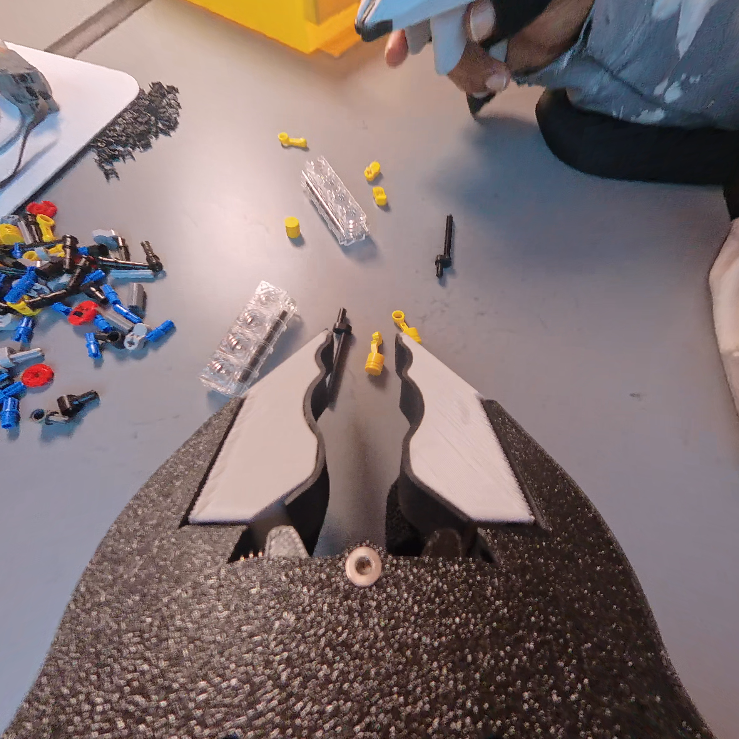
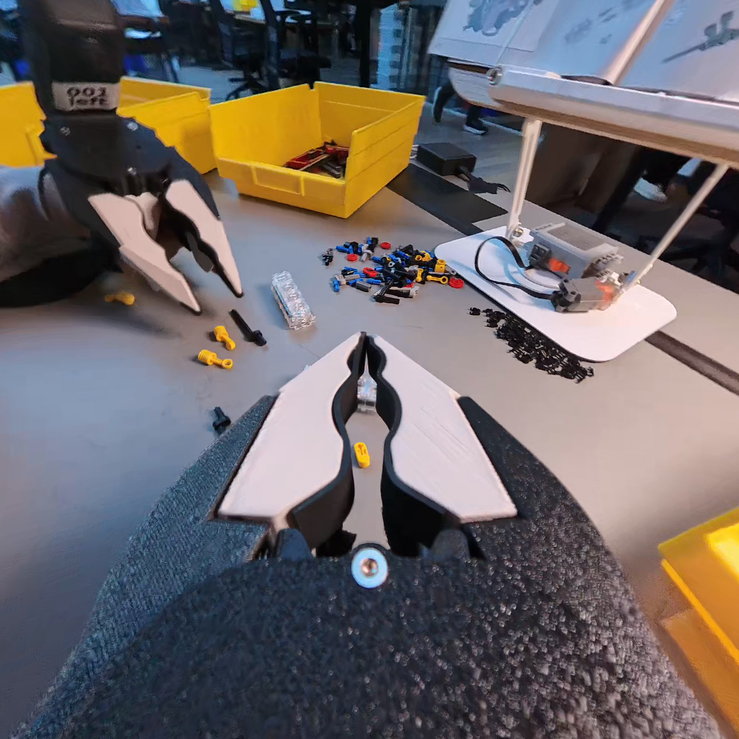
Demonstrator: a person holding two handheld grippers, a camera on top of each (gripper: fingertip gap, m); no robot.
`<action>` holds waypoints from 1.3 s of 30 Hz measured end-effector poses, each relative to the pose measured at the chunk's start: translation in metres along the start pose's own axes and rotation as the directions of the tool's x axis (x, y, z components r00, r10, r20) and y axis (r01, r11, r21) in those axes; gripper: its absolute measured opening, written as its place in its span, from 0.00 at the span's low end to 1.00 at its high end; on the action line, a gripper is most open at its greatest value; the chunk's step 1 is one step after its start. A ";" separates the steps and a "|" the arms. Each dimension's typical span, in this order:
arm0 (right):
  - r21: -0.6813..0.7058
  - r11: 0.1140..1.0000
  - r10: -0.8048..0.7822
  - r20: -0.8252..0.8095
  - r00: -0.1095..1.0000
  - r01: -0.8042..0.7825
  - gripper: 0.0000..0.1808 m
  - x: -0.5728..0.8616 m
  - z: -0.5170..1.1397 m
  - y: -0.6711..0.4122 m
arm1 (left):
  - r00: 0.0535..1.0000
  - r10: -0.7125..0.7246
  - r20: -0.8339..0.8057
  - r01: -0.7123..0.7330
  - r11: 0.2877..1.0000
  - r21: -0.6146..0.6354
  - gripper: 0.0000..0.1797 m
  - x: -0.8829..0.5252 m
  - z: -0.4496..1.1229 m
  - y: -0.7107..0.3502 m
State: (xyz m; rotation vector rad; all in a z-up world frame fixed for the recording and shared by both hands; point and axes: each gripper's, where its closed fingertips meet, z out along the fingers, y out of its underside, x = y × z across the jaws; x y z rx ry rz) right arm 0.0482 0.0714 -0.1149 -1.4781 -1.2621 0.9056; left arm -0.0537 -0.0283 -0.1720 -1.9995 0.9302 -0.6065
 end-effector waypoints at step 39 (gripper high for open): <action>-0.148 0.988 -0.062 -0.144 0.988 0.041 0.46 0.038 -0.001 0.026 | 0.995 0.028 0.099 -0.020 0.997 -0.078 0.17 -0.046 0.060 -0.047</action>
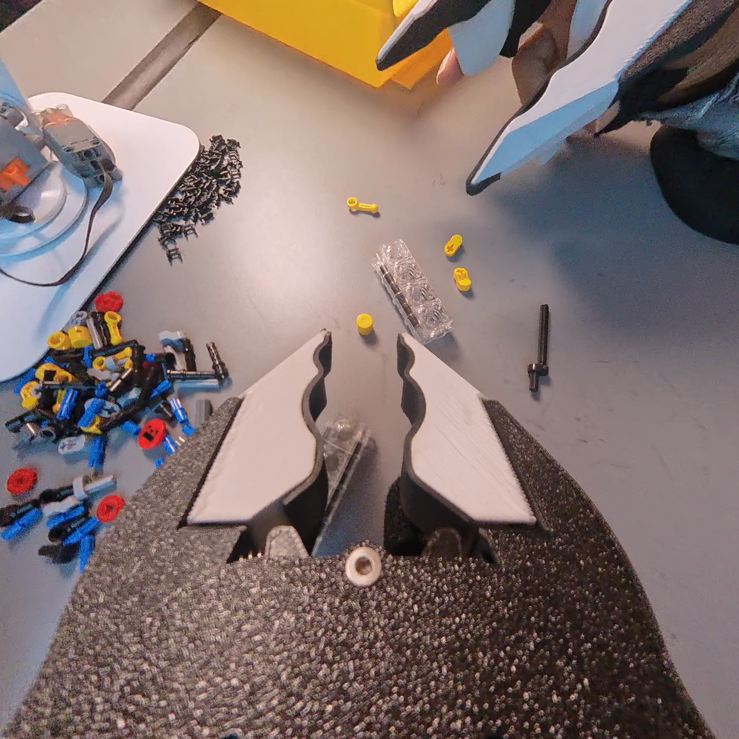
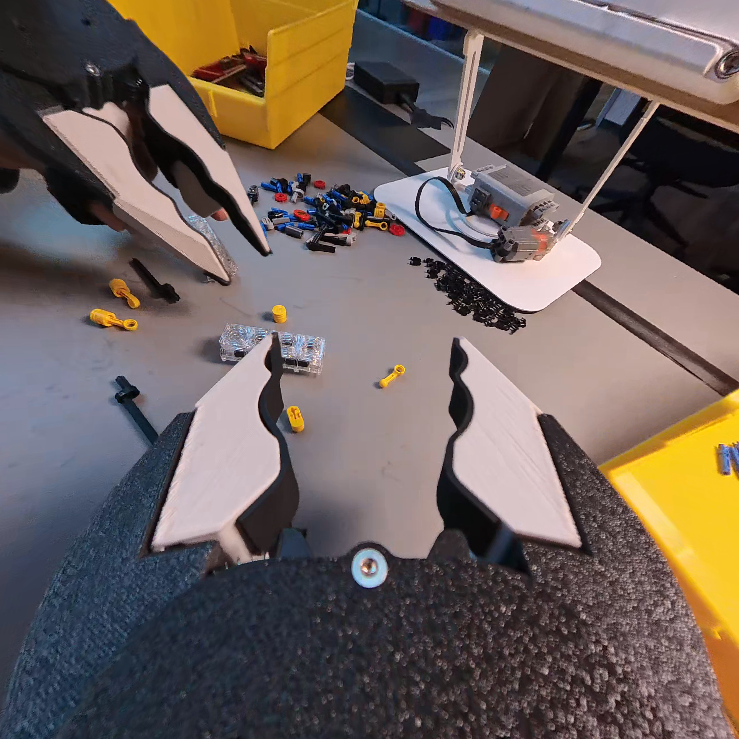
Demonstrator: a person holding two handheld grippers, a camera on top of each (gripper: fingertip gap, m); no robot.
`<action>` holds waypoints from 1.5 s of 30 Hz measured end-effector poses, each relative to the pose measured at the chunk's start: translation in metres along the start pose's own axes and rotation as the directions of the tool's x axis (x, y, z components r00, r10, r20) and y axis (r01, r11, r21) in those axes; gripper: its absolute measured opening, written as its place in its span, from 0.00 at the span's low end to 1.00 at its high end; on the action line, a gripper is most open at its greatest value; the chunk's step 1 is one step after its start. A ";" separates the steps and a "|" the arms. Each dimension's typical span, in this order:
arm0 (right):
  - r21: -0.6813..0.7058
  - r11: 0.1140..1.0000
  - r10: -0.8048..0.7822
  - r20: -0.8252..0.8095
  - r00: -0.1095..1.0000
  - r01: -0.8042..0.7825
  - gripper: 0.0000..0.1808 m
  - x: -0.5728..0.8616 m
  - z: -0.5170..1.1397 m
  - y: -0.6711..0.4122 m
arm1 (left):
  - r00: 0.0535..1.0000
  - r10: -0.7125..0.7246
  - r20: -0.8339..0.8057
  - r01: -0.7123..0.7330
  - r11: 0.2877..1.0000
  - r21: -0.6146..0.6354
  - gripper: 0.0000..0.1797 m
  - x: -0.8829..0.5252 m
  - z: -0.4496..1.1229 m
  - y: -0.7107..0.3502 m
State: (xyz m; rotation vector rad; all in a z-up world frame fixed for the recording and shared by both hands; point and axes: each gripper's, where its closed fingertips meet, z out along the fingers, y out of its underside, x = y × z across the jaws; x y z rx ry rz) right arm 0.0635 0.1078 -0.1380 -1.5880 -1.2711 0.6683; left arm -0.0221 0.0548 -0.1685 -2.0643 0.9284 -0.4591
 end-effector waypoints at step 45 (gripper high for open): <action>-0.202 0.974 -0.105 -0.022 0.994 0.098 0.19 0.011 0.012 0.038 | 0.984 0.124 -0.127 -0.147 0.971 -0.191 0.12 0.008 0.028 0.015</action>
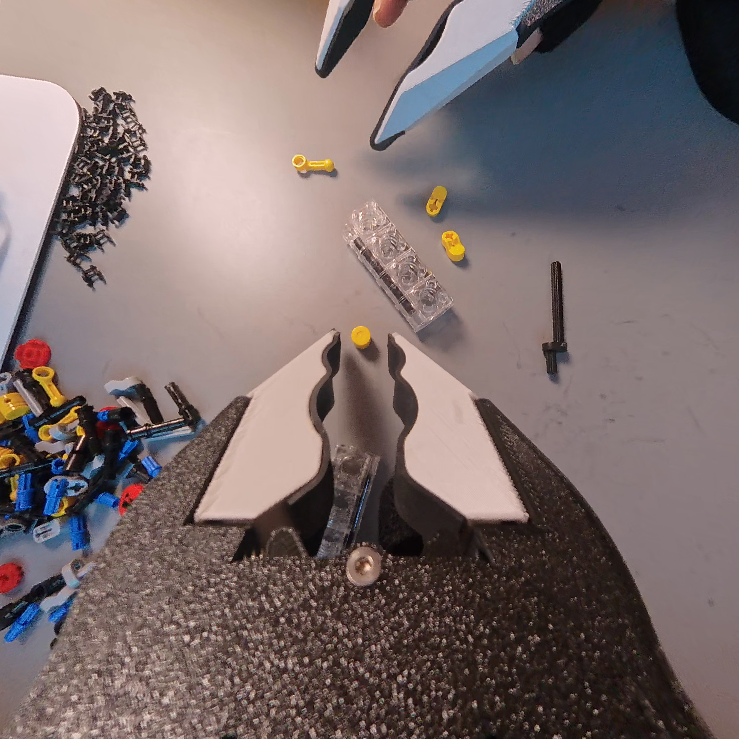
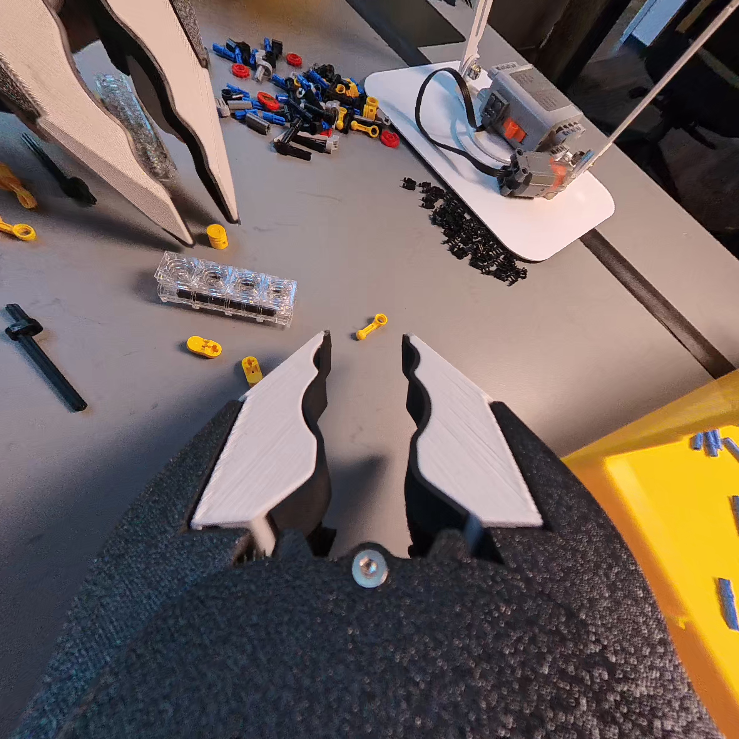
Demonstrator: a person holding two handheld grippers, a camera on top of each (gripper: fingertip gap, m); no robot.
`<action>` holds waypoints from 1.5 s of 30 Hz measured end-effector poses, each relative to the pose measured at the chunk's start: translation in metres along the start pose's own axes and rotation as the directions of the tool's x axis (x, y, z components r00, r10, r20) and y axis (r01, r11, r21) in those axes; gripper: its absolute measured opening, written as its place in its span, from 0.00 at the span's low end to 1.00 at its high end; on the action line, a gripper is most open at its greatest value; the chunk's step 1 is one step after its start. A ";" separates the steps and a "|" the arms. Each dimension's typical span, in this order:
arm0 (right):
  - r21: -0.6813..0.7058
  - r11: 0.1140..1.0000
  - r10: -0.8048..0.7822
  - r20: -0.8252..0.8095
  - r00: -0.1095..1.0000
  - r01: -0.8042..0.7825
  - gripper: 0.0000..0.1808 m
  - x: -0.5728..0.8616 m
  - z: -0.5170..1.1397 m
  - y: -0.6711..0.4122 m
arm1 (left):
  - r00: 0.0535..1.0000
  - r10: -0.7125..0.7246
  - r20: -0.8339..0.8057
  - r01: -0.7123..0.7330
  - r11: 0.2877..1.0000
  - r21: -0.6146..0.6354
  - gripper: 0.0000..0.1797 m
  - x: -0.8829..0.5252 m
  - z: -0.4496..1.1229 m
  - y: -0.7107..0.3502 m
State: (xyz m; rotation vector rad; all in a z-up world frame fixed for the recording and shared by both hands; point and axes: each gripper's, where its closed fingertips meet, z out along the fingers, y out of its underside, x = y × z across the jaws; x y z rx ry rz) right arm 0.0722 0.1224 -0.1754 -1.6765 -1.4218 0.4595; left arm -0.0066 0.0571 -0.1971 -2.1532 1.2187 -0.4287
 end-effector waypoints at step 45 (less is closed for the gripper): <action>0.208 0.978 -0.117 0.510 0.852 0.010 0.03 -0.114 -0.048 -0.051 | 0.979 0.073 -0.188 -0.050 0.991 0.122 0.10 0.129 -0.028 0.029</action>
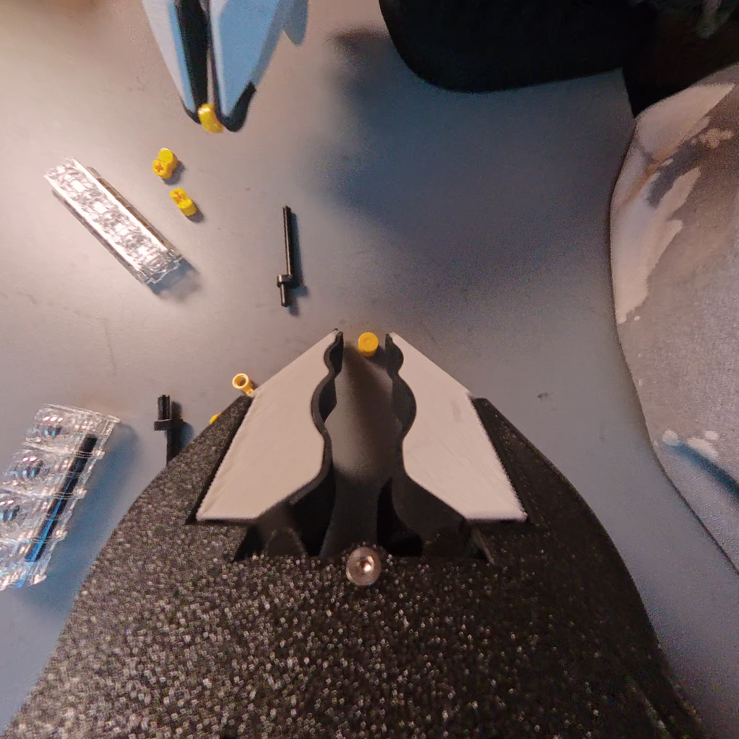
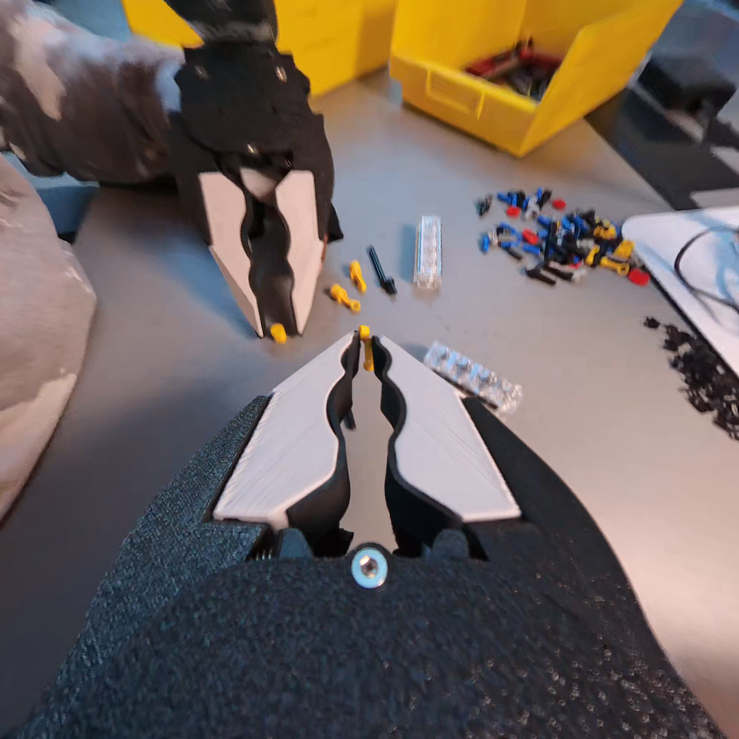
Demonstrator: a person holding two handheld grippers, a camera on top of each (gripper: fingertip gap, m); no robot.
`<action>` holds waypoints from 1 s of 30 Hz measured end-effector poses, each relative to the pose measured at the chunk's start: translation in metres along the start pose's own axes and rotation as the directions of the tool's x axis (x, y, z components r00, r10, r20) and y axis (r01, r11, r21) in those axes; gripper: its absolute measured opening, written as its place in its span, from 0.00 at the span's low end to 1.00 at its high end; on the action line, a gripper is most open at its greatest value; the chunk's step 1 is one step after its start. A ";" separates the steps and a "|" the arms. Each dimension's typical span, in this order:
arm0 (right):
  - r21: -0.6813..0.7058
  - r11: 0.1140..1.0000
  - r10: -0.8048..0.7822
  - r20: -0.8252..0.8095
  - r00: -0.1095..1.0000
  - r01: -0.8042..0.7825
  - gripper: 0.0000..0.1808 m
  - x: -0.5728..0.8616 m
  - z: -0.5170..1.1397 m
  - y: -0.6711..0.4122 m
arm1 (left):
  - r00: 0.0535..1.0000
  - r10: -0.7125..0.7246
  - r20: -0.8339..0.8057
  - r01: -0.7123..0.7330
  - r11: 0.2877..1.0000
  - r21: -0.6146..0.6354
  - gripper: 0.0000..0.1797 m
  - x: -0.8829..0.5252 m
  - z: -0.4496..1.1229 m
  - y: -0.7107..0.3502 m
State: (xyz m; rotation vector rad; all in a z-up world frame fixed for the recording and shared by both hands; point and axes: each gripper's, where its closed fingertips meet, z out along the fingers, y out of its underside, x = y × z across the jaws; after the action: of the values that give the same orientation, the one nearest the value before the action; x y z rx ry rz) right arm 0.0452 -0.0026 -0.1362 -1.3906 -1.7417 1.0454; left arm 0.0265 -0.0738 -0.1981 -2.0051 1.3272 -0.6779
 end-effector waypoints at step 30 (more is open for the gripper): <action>0.333 0.941 0.015 0.148 0.989 -0.064 0.06 -0.033 0.028 -0.065 | 0.991 -0.109 0.072 0.064 0.884 0.463 0.01 -0.026 -0.075 -0.073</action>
State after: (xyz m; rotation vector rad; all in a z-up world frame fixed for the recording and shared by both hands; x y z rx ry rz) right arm -0.0010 -0.0469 -0.0918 -1.1617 -1.5450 1.4218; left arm 0.0081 -0.0453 -0.0960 -1.6890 0.9155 -0.8376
